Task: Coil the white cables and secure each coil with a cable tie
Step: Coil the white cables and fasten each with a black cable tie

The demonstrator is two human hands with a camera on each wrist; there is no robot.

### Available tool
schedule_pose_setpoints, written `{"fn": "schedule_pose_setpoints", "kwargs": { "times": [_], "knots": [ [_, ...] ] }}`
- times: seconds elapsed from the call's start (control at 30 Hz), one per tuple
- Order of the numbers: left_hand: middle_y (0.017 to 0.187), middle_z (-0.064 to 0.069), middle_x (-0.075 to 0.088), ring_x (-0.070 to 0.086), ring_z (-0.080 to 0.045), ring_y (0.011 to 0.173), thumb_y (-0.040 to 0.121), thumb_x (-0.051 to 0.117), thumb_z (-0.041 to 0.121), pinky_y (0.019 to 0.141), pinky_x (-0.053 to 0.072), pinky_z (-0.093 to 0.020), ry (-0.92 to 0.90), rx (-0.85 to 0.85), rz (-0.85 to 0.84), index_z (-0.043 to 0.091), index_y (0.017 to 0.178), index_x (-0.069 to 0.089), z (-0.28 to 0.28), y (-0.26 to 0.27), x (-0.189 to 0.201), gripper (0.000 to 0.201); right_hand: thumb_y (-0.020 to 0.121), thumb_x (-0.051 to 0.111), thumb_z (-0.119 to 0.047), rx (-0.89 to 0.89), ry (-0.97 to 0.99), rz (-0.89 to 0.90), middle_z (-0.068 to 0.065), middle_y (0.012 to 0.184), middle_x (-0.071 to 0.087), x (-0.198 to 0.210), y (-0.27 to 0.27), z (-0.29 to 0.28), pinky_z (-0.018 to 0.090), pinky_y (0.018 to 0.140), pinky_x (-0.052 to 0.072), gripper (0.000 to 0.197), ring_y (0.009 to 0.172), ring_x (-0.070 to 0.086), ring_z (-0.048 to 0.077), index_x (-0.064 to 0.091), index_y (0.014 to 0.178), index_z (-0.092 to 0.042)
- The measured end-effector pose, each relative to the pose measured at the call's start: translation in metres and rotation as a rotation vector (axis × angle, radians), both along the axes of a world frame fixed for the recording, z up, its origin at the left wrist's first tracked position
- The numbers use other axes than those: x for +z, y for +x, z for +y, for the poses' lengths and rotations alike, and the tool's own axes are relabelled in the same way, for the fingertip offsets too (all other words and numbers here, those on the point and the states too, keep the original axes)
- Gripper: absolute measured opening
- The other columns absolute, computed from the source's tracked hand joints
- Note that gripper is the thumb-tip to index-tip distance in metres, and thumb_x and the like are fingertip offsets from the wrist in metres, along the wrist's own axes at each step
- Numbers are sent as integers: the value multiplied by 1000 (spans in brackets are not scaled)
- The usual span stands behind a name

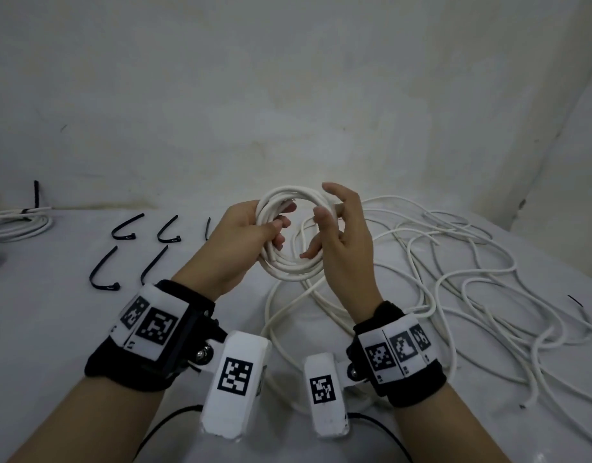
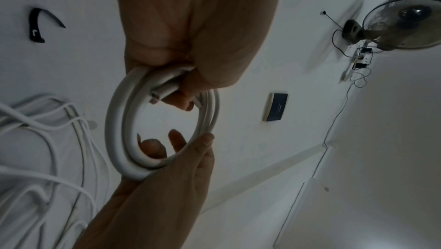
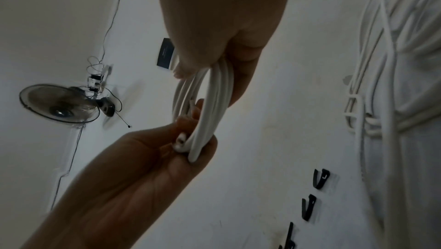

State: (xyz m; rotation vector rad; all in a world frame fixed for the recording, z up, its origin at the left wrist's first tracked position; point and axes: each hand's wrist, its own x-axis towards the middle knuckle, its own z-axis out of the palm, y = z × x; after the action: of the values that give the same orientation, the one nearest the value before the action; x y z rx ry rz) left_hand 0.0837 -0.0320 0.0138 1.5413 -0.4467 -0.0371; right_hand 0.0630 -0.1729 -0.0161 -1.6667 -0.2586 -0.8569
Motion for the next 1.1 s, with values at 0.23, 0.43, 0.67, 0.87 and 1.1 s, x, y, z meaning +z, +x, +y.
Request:
{"fn": "schedule_pose_setpoints", "kwargs": {
  "times": [0.23,0.43,0.67,0.87,1.1],
  "knots": [
    [63,0,54,51,-8,61,97,48,9,71,42,-29,-74,-67,22,16,101,67,-1,-3,0,21,99,49,-25,-82,5,-42,4,103,63,-2,2,2,27,53,50,22,60,61,25,61,116,-18],
    [100,1,70,67,-16,96,91,51,25,71,58,-30,-243,-124,128,16,111,65,3,1,0,26,99,49,-31,-188,128,-34,-3,102,66,-2,4,2,49,76,55,23,83,63,35,64,113,-22],
    [112,0,70,69,-11,93,77,55,-5,73,56,-23,-297,-255,147,12,114,62,10,2,0,42,101,46,-22,-149,289,-38,-7,91,63,4,-2,-1,18,44,42,22,46,49,12,65,111,-14],
    [82,-3,74,70,-9,75,87,45,-11,68,55,-16,-407,-151,253,4,99,65,3,4,-1,28,101,46,-21,-119,288,-47,-10,84,63,5,-2,-1,20,44,43,23,44,48,12,65,112,-15],
    [91,-4,75,70,-12,72,85,40,-19,63,56,-21,-244,-123,238,3,103,66,14,5,2,38,101,46,-21,-54,206,-64,-9,72,58,4,-5,8,23,43,45,22,48,45,14,66,104,-28]
  ]
}}
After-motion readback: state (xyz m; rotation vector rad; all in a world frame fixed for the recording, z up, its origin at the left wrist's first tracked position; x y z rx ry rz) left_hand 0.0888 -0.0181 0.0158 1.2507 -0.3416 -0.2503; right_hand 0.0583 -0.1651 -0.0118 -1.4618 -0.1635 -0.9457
